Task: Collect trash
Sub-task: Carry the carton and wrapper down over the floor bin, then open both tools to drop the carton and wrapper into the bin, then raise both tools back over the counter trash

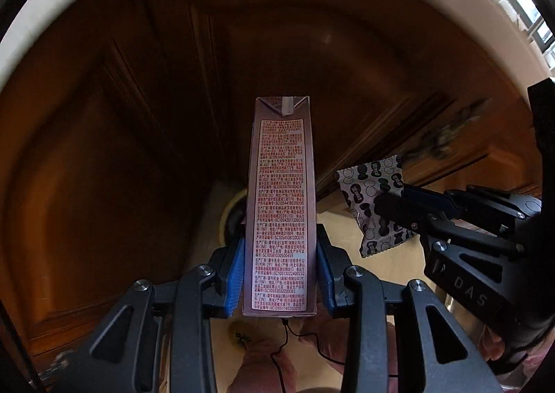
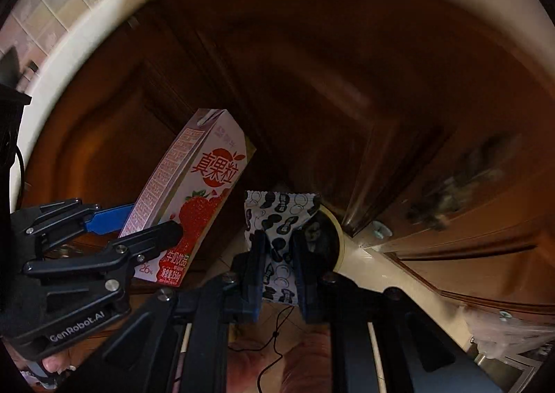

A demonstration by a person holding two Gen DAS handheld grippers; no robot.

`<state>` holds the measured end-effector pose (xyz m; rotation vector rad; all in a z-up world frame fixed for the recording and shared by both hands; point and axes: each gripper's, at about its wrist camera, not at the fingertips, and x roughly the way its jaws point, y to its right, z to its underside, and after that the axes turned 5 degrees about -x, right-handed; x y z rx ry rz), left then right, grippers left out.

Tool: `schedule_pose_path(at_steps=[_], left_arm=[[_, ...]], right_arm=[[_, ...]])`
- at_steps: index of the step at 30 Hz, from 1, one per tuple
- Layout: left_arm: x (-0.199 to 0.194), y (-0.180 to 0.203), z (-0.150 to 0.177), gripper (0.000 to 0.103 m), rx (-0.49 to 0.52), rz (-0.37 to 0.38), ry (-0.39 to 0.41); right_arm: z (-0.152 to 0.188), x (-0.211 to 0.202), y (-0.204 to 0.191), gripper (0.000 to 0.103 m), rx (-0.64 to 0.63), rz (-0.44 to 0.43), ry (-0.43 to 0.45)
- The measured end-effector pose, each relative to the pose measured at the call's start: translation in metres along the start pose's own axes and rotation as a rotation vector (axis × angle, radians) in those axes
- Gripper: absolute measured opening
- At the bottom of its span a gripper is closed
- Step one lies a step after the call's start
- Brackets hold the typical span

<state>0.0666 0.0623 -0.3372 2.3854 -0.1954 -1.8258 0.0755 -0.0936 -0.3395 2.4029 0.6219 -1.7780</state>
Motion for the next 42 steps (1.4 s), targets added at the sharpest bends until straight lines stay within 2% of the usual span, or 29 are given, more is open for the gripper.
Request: schedule_pose_path(at_steps=[6, 13, 15, 19, 21, 26, 32, 42], left_arm=[[0.06, -0.006, 0.015, 0.035, 0.004, 0.004, -0.025], [0.101, -0.02, 0.024, 0.038, -0.016, -0.001, -0.032], [0.106, -0.022, 0.025, 0.06, -0.019, -0.01, -0.032], [0.106, -0.025, 0.026, 0.067, -0.025, -0.042, -0.008], [0.105, -0.026, 0.024, 0.067, -0.03, -0.049, -0.001], [0.088, -0.038, 0.03, 0.067, -0.03, -0.064, 0.01], [0.052, -0.031, 0.016, 0.067, -0.04, -0.066, 0.018], [-0.05, -0.015, -0.008, 0.068, 0.004, -0.071, 0.096]], right_arm=[[0.015, 0.053, 0.006, 0.016, 0.004, 0.011, -0.019], [0.025, 0.095, 0.003, 0.018, -0.008, 0.041, -0.045], [0.024, 0.105, 0.002, 0.024, -0.005, 0.056, -0.069], [0.023, 0.106, -0.001, 0.037, 0.01, 0.071, -0.06], [0.023, 0.104, -0.003, 0.037, 0.006, 0.073, -0.054], [0.022, 0.093, -0.012, 0.037, -0.008, 0.079, -0.054], [0.019, 0.061, -0.016, 0.037, 0.002, 0.06, -0.06], [-0.003, -0.029, -0.026, 0.037, 0.005, 0.063, 0.001]])
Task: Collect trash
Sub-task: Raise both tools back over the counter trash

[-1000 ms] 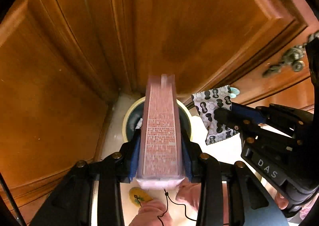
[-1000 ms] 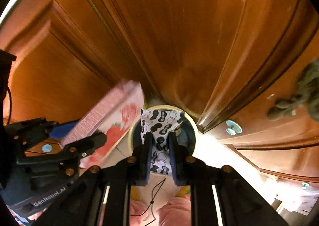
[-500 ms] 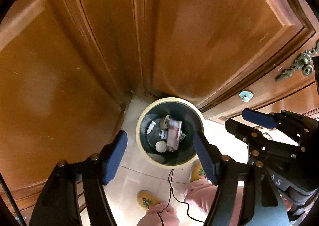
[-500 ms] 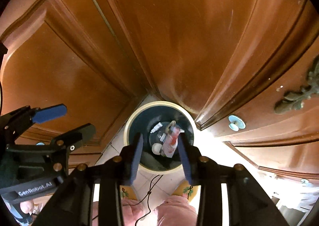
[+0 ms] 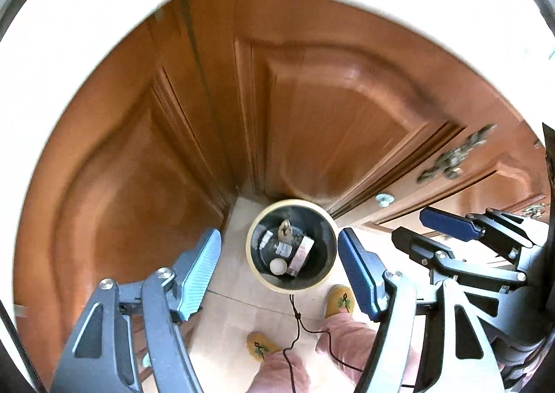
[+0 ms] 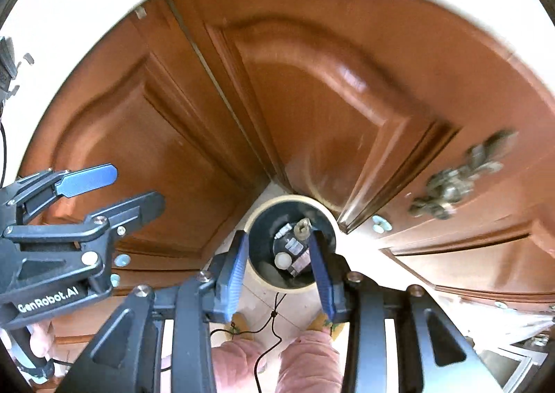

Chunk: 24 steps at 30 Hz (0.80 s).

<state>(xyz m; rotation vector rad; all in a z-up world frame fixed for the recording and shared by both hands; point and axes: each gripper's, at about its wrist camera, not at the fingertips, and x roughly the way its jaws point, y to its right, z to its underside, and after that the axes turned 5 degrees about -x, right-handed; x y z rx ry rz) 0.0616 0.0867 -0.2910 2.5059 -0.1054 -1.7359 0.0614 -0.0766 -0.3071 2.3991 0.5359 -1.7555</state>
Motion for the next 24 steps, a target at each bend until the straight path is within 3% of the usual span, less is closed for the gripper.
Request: schedule_pose_path(at_steps=[9, 24], left_arm=[[-0.084, 0.023, -0.032, 0.073, 0.073, -0.009, 0.103], [-0.213, 0.06, -0.109, 0.088, 0.108, -0.067, 0.407]], right_arm=[[-0.014, -0.076, 0.0, 0.037, 0.034, -0.009, 0.058], [-0.077, -0.201, 0.022, 0.037, -0.059, 0.036, 0.292]])
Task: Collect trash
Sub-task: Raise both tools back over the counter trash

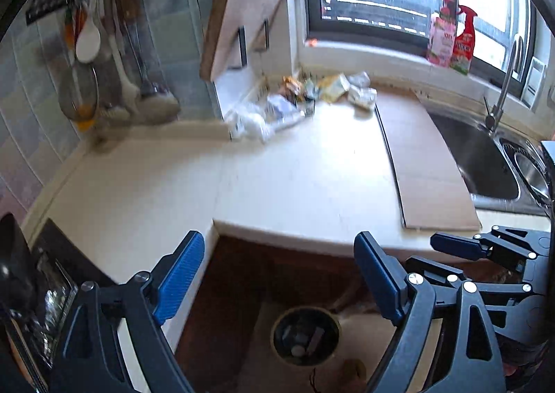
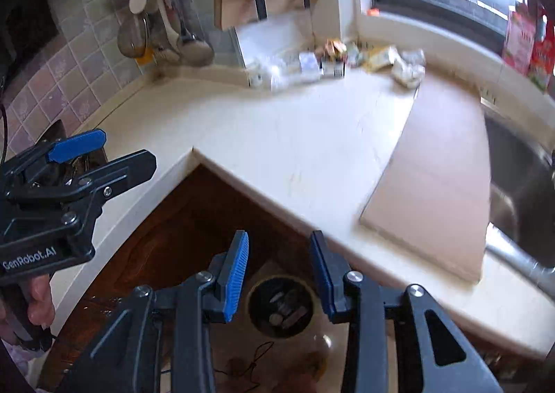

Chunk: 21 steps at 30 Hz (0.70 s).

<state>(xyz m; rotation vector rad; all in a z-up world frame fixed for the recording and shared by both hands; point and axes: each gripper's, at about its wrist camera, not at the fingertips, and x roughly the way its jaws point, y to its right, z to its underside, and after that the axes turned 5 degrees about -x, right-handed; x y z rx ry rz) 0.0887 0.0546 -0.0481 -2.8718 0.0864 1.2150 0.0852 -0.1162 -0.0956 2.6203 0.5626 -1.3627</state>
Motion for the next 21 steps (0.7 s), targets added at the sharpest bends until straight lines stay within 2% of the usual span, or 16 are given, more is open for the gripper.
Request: schedule_pose_path(at_steps=[5, 8, 16, 21], left_arm=[[-0.003, 0.008, -0.032, 0.091, -0.002, -0.029, 0.06], [0.011, 0.012, -0.049, 0.092, -0.01, -0.036, 0.073], [0.074, 0.012, -0.101, 0.092, -0.065, -0.091, 0.064], [0.126, 0.0, -0.13, 0.092, -0.127, -0.171, 0.069]], right_arm=[[-0.035, -0.013, 0.021, 0.043, -0.012, -0.001, 0.056], [-0.058, -0.01, 0.04, 0.044, 0.003, -0.025, 0.068], [-0.137, 0.016, 0.09, 0.044, -0.021, -0.055, 0.057], [-0.182, 0.051, 0.112, 0.044, 0.023, -0.121, 0.046]])
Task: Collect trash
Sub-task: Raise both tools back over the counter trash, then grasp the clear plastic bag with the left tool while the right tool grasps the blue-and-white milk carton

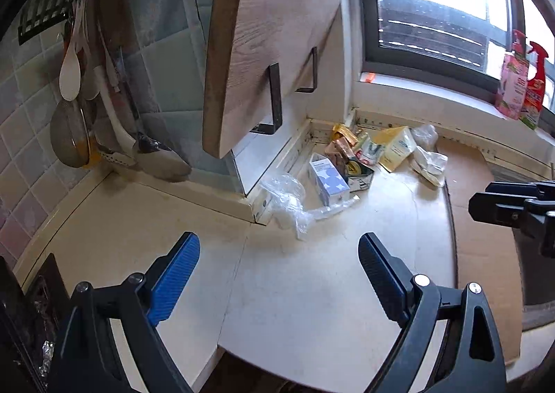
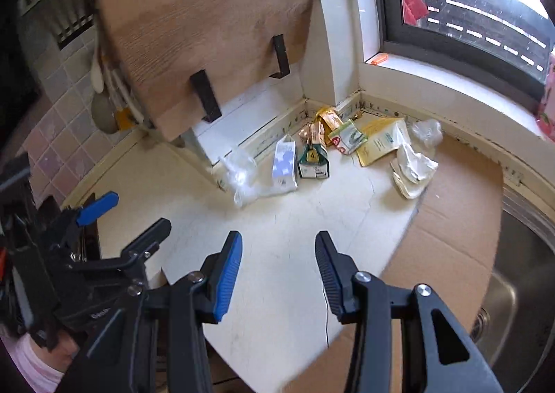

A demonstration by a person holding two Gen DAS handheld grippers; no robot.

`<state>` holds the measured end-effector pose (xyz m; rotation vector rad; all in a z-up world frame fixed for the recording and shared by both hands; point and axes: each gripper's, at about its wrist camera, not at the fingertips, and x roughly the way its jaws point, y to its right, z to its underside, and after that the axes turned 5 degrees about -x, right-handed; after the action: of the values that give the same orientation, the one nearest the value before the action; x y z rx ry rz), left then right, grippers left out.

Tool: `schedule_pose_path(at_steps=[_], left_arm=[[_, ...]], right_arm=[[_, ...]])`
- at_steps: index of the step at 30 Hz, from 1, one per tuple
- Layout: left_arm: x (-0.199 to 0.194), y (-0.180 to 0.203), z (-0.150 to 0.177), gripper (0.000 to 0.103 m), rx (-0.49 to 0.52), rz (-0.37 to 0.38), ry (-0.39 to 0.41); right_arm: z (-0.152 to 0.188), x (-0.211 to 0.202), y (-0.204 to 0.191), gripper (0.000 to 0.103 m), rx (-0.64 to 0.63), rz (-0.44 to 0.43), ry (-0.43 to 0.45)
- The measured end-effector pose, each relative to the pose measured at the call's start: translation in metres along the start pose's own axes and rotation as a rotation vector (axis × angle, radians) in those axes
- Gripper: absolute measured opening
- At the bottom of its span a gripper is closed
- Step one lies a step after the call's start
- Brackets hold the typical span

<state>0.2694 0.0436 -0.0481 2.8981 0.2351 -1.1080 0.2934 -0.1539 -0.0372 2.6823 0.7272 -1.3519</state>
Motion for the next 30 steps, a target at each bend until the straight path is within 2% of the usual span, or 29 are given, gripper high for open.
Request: schedule_pose_path(at_steps=[6, 11, 18, 23, 25, 26, 27, 28, 29, 30], left_arm=[[0.07, -0.003, -0.016, 0.092, -0.128, -0.052, -0.039], [0.114, -0.002, -0.012, 0.092, -0.179, -0.077, -0.074], [0.153, 0.001, -0.005, 0.092, -0.232, -0.08, -0.111], [0.172, 0.006, -0.005, 0.091, -0.242, -0.099, -0.13], [0.176, 0.007, -0.006, 0.08, -0.247, -0.104, -0.126], [0.178, 0.006, -0.006, 0.068, -0.251, -0.098, -0.131], [0.181, 0.005, -0.006, 0.051, -0.259, -0.087, -0.142], [0.183, 0.004, -0.005, 0.042, -0.266, -0.072, -0.151], [0.185, 0.003, -0.004, 0.029, -0.273, -0.058, -0.161], [0.184, 0.001, -0.003, 0.027, -0.279, -0.051, -0.162]], right_arm=[[-0.03, 0.06, 0.028, 0.044, 0.085, -0.081, -0.025], [-0.038, 0.106, 0.049, 0.044, 0.168, -0.148, -0.062], [-0.043, 0.141, 0.068, 0.044, 0.258, -0.204, -0.069], [-0.047, 0.158, 0.068, 0.044, 0.266, -0.215, -0.087], [-0.05, 0.164, 0.066, 0.044, 0.264, -0.222, -0.09], [-0.051, 0.167, 0.064, 0.044, 0.263, -0.224, -0.093], [-0.052, 0.17, 0.064, 0.044, 0.263, -0.227, -0.096], [-0.053, 0.174, 0.062, 0.044, 0.264, -0.232, -0.101], [-0.054, 0.178, 0.06, 0.044, 0.263, -0.235, -0.105], [-0.055, 0.181, 0.058, 0.044, 0.261, -0.235, -0.108]])
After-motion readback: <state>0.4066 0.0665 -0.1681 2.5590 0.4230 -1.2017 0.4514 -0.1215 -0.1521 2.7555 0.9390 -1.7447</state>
